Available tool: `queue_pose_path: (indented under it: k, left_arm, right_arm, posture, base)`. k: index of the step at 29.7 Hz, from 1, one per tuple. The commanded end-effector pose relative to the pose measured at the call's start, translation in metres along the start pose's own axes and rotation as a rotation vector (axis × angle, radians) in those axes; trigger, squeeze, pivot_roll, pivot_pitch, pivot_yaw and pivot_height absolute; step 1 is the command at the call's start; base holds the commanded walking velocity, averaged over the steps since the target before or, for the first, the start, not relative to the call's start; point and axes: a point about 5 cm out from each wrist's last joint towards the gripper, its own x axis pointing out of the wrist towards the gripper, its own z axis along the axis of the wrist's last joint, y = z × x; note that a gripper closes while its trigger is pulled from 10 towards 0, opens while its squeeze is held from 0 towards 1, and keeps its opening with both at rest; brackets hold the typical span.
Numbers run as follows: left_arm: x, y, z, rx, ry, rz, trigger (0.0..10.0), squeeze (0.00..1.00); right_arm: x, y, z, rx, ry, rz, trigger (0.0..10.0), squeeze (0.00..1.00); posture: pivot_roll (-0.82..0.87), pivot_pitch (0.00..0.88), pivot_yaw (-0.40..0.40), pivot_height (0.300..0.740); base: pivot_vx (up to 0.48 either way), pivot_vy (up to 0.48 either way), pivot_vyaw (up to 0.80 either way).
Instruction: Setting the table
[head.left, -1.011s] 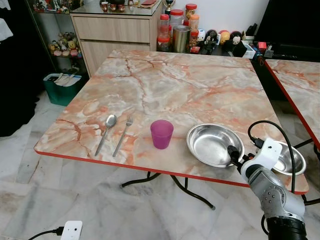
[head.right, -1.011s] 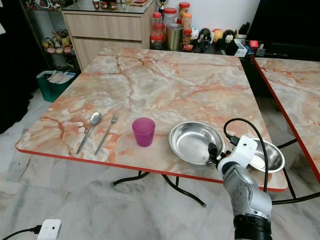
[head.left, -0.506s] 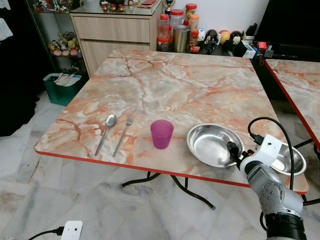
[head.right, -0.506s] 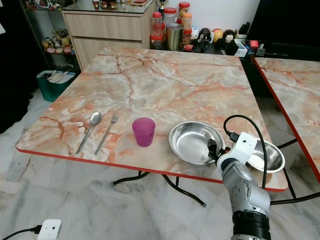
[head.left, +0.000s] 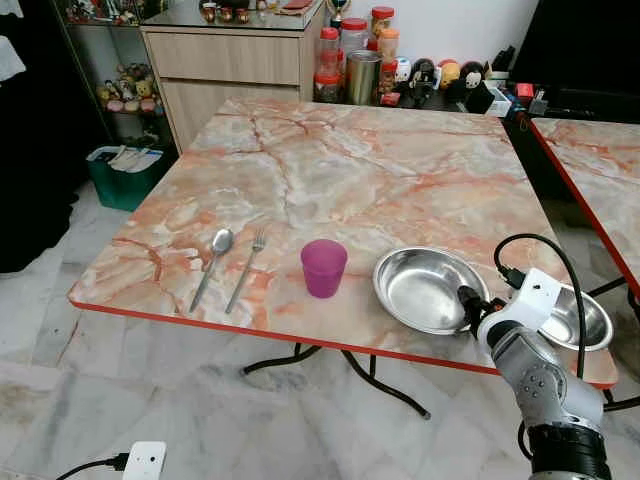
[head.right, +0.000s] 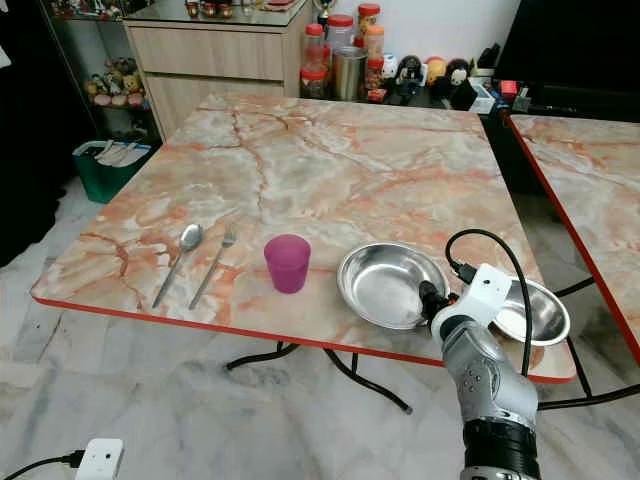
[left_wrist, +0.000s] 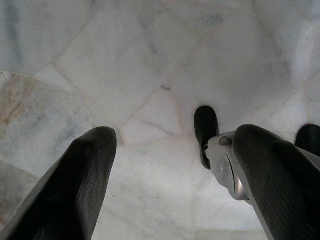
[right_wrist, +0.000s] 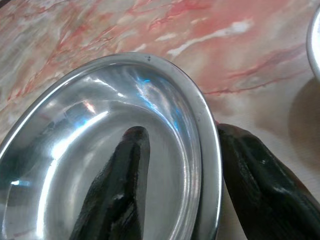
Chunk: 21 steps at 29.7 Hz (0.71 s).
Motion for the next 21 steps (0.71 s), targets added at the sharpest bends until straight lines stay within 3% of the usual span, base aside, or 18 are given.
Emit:
queue_pose_path:
  k: [1, 21]
  left_arm:
    - [-0.0011, 0.0026, -0.0048, 0.019, 0.022, 0.005, 10.0, 0.0]
    - [-0.0012, 0.003, -0.0049, 0.025, 0.023, 0.003, 10.0, 0.0]
  right_arm:
    - [0.0013, 0.0029, 0.0004, 0.01, 0.0, 0.011, 0.0, 0.0]
    - [0.0016, 0.0058, 0.0041, 0.035, -0.032, 0.001, 0.0, 0.0]
  posture:
    - [0.01, 0.097, -0.036, 0.74]
    - [0.01, 0.099, -0.032, 0.74]
  base:
    - [0.0, 0.0, 0.0]
    - [0.0, 0.0, 0.0]
